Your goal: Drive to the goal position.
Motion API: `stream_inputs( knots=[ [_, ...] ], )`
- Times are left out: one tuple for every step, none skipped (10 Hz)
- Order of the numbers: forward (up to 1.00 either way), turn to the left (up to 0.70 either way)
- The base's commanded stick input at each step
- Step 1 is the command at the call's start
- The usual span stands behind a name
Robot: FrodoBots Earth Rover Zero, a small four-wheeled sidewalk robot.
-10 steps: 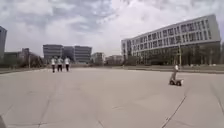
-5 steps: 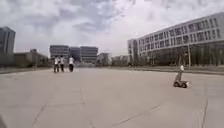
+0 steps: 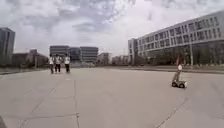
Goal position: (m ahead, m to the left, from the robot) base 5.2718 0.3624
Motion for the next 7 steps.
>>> stream_inputs(
  knots=[
    [0.7,0.0],
    [0.7,0.0],
    [0.7,0.02],
    [0.7,0.03],
    [0.7,0.04],
    [0.7,0.1],
    [0.7,0.26]
  ],
)
